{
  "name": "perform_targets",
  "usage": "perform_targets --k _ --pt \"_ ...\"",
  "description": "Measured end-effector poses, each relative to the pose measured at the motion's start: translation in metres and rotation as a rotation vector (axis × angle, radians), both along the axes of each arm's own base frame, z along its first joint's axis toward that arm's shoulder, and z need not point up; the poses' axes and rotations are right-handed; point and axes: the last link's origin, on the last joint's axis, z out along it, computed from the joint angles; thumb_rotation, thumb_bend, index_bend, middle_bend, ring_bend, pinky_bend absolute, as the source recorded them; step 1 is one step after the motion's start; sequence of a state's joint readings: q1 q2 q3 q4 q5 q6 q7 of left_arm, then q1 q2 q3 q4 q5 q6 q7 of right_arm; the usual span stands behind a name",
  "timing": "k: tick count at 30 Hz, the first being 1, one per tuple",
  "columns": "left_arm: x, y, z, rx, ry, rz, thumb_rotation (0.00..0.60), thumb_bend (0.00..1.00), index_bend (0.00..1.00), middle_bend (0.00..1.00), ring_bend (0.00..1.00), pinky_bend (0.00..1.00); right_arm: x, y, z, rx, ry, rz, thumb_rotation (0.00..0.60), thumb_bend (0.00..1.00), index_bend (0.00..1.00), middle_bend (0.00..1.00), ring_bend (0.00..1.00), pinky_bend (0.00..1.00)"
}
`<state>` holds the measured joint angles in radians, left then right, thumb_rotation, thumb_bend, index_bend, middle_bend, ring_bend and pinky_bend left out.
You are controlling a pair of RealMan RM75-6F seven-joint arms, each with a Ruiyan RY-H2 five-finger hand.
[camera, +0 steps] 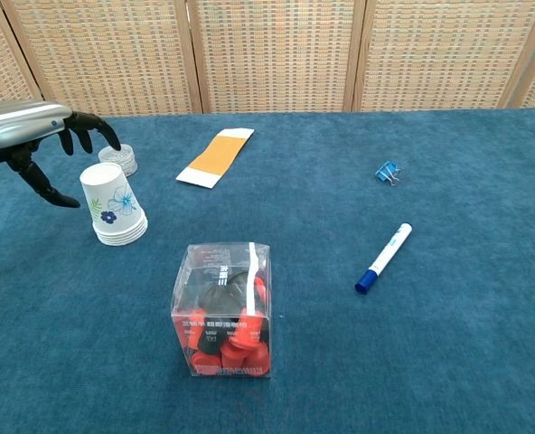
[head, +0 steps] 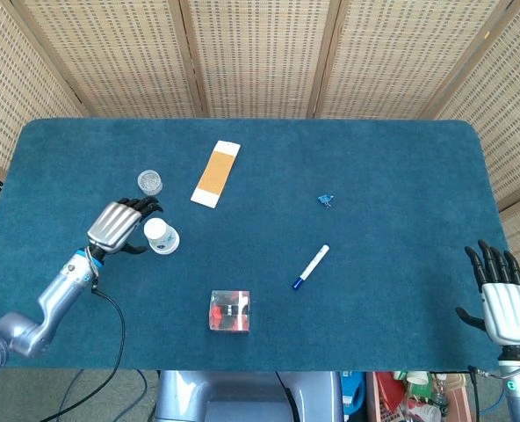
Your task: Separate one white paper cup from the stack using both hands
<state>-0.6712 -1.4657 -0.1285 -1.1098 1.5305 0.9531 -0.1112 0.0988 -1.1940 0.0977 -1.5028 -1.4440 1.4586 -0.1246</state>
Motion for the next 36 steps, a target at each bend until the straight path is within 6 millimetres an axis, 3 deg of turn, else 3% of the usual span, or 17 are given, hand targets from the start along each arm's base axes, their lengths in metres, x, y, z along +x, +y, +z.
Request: perform_targets --k 11,22,28,33,36 --pt "0.006 0.009 -0.016 0.022 0.003 0.012 0.600 0.07 0.44 0.42 0.49 0.44 -0.002 -0.001 -0.001 0.003 -0.001 -0.007 0.600 0.00 0.00 0.00 0.00 0.00" --pt "0.006 0.012 -0.013 0.044 -0.053 0.037 0.600 0.07 0.50 0.48 0.54 0.47 -0.002 -0.001 -0.002 0.009 -0.001 -0.012 0.600 0.00 0.00 0.00 0.00 0.00" --pt "0.009 0.008 0.001 0.050 -0.232 0.078 0.600 0.07 0.51 0.49 0.55 0.47 0.000 -0.001 -0.002 0.012 -0.005 0.001 0.600 0.00 0.00 0.00 0.00 0.00" --pt "0.017 0.001 0.013 -0.002 -0.521 0.147 0.600 0.07 0.51 0.49 0.55 0.47 0.007 -0.001 -0.001 0.007 -0.010 0.059 0.600 0.00 0.00 0.00 0.00 0.00" --pt "0.025 -0.003 0.019 -0.057 -0.713 0.198 0.600 0.07 0.51 0.49 0.55 0.47 0.011 -0.004 0.001 0.008 0.011 0.123 0.600 0.00 0.06 0.01 0.00 0.00"
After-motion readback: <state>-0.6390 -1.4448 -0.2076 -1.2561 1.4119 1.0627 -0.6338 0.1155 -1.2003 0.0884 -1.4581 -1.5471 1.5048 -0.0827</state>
